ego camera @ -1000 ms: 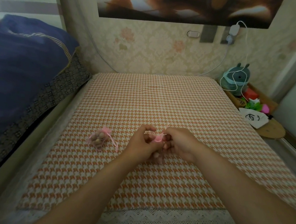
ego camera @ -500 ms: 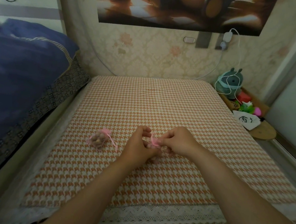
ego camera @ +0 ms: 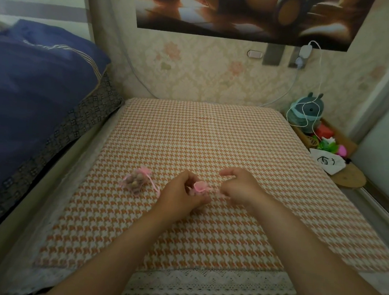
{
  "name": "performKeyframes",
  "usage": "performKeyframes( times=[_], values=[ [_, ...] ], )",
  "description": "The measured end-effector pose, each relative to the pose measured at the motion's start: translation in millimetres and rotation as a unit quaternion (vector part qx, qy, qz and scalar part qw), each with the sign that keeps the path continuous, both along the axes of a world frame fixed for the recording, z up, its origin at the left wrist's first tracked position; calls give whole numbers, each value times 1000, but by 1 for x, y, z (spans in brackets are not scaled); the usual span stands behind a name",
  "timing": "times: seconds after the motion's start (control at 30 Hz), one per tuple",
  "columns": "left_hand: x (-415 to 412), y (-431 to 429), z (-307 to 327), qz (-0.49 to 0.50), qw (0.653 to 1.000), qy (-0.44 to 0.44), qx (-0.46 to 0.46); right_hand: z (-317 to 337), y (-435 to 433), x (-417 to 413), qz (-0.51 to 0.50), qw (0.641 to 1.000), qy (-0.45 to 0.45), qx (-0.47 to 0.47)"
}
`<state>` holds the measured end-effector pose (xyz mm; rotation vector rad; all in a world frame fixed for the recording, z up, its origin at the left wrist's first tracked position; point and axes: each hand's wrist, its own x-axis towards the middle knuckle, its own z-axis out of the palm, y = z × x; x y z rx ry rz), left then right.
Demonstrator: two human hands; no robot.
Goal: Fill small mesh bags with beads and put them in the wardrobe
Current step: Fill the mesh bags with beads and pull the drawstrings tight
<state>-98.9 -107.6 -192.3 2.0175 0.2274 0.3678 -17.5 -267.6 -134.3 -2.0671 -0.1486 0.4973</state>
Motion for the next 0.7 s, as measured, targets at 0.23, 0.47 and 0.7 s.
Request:
performKeyframes(
  times=[0.23,0.47,0.7],
  values=[
    [-3,9,-5,-28,999,-6,-22,-4,10,-10,215,972,-95,-19],
    [-13,22,15,-45,992,12,115,-11,11,-4,204,963,-177,-1],
    [-15,28,26,-3,954,-37,296,-17,13,-2,212,960,-181,-6]
  ],
)
